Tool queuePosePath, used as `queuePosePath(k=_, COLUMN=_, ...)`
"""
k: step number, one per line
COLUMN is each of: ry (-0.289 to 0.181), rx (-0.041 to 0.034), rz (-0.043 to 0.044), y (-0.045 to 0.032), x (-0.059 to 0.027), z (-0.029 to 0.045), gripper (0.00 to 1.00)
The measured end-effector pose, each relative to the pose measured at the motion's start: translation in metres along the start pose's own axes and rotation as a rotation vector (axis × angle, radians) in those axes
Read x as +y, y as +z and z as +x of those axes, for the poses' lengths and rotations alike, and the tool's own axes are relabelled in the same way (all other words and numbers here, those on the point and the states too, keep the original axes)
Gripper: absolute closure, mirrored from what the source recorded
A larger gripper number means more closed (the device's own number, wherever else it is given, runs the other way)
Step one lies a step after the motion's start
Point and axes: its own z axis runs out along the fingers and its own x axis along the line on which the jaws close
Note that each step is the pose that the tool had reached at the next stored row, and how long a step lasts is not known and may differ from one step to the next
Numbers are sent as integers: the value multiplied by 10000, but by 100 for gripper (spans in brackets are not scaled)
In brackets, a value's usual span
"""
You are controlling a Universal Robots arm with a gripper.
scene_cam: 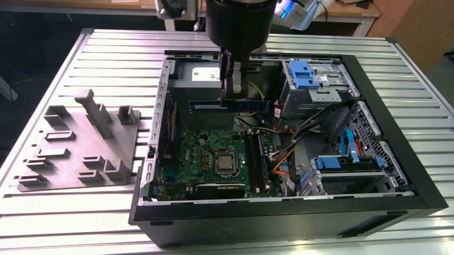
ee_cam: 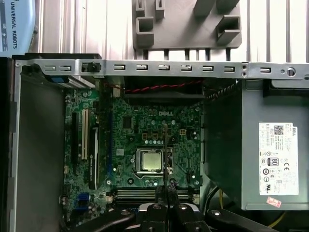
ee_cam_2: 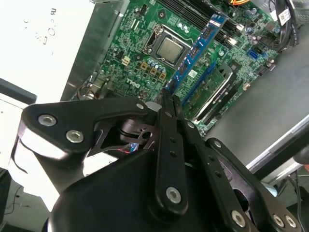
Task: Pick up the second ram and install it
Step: 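Pick up the second ram and move it above second insertion slot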
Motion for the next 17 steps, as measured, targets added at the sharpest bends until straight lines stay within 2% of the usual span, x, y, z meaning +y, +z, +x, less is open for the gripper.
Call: queuePosePath(k=17, ry=-81, rx=3, rz=1, y=307, x=-12, z=6, gripper=88)
